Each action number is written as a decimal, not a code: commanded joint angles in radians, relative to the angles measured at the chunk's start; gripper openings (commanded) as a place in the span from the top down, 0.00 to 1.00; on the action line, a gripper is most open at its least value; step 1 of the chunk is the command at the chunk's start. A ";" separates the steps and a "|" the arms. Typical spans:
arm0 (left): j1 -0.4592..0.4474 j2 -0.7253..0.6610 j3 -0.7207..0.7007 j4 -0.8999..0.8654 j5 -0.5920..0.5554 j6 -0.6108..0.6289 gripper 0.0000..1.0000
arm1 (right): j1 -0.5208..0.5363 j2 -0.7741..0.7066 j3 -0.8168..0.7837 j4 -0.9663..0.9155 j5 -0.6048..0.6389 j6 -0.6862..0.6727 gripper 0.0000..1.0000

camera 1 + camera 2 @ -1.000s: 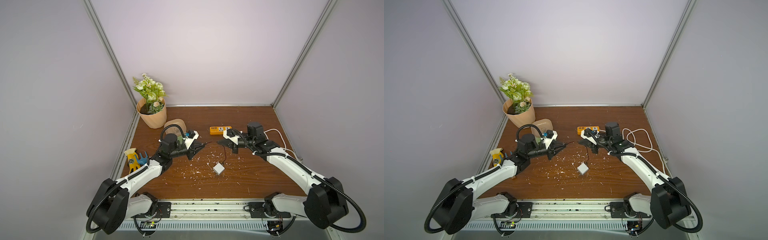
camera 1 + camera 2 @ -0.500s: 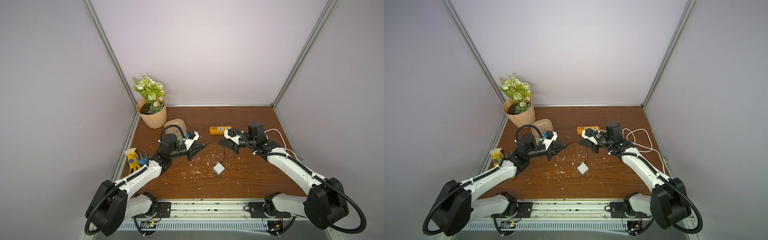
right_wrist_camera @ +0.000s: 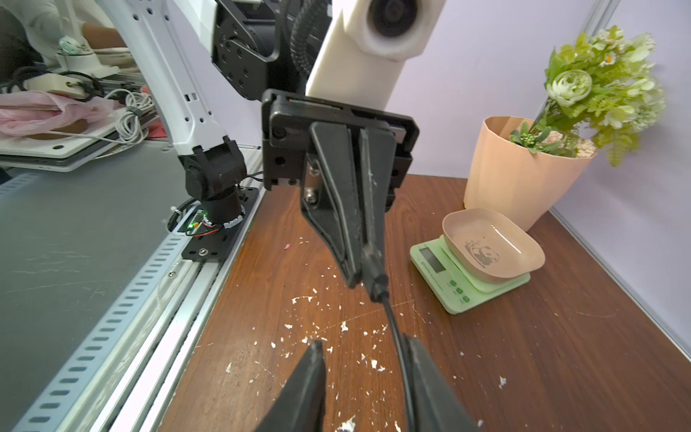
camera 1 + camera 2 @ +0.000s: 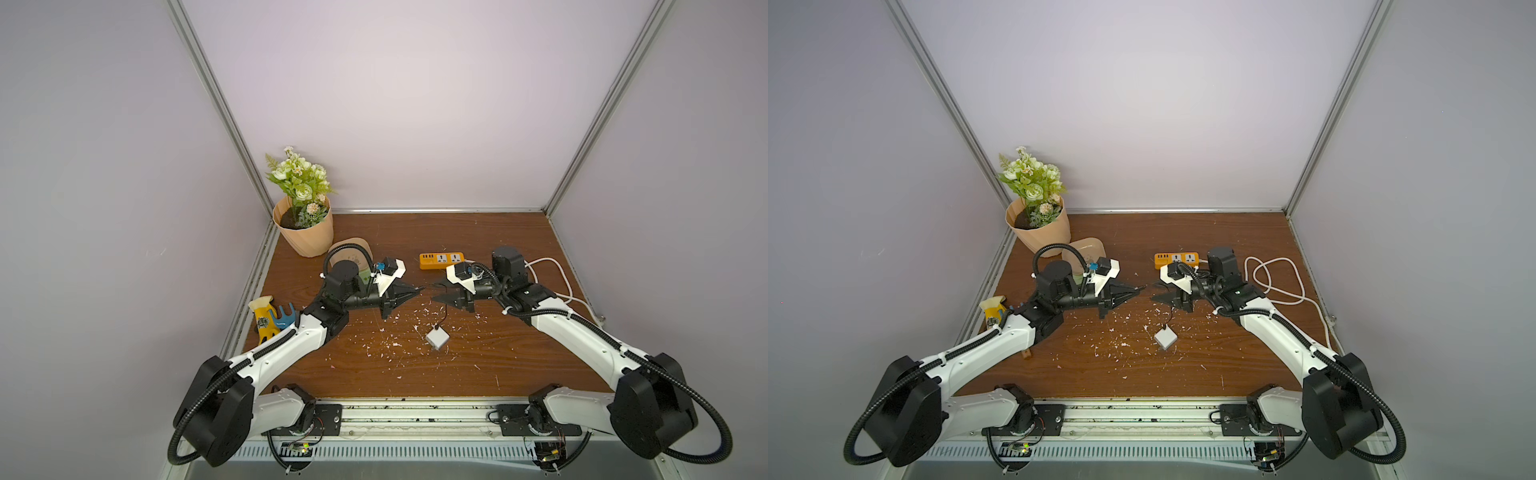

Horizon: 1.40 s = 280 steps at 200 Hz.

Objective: Charge the electronic scale
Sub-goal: Pick up the charging cable from the center of the board.

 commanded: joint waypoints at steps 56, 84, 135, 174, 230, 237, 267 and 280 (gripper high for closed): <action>-0.020 0.024 0.035 0.043 0.021 -0.014 0.92 | 0.016 -0.012 0.027 0.109 -0.063 0.097 0.70; -0.028 0.028 0.040 0.047 0.018 -0.015 0.92 | 0.022 -0.008 0.029 0.128 -0.042 0.125 0.71; -0.040 0.027 0.046 0.045 0.007 -0.014 0.92 | 0.028 -0.006 0.025 0.142 -0.026 0.143 0.71; -0.043 0.026 0.045 0.045 0.004 -0.013 0.92 | 0.028 -0.013 0.018 0.169 -0.015 0.168 0.75; -0.046 0.020 0.042 0.052 -0.003 -0.015 0.92 | 0.028 -0.008 0.013 0.163 -0.015 0.163 0.81; -0.046 0.019 0.042 0.052 -0.004 -0.015 0.92 | 0.028 -0.007 0.014 0.162 -0.015 0.163 0.81; -0.046 0.017 0.041 0.054 -0.006 -0.017 0.92 | 0.028 -0.005 0.015 0.147 -0.019 0.152 0.79; -0.047 0.015 0.040 0.055 -0.007 -0.017 0.92 | 0.028 -0.004 0.017 0.141 -0.022 0.147 0.80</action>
